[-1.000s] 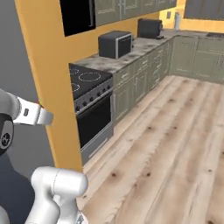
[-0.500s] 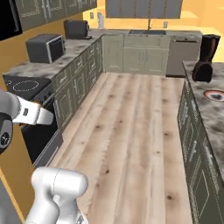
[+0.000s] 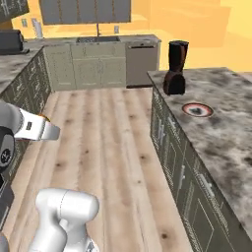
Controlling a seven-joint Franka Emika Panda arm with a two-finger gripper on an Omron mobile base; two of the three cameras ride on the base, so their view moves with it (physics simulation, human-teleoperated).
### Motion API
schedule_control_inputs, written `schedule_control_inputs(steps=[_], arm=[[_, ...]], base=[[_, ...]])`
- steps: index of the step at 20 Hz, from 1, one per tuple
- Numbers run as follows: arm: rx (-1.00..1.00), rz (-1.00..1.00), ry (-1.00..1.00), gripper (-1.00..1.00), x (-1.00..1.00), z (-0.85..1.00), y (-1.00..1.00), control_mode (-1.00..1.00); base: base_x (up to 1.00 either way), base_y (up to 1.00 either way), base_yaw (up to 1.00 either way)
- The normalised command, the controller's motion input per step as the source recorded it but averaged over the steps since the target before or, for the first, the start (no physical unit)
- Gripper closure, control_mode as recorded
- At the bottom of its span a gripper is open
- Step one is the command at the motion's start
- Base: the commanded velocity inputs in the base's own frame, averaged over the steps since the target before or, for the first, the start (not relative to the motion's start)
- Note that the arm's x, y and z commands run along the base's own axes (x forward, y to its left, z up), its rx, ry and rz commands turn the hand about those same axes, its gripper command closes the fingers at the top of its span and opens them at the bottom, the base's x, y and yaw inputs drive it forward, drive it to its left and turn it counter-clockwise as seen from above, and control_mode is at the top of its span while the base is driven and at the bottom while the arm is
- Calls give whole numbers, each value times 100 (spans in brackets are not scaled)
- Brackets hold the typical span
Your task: Pick the banana and orange from the fridge and place them on the plate next to the blender to make a fruit smoothie.
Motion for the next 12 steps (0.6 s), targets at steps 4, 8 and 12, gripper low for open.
schedule_control_inputs(steps=[4,8,12], arm=[[0,0,0,100,0,0,0,100],[0,0,0,100,0,0,0,100],[0,0,0,100,0,0,0,100]], base=[[100,28,-58],[95,59,-67],[82,68,-72]])
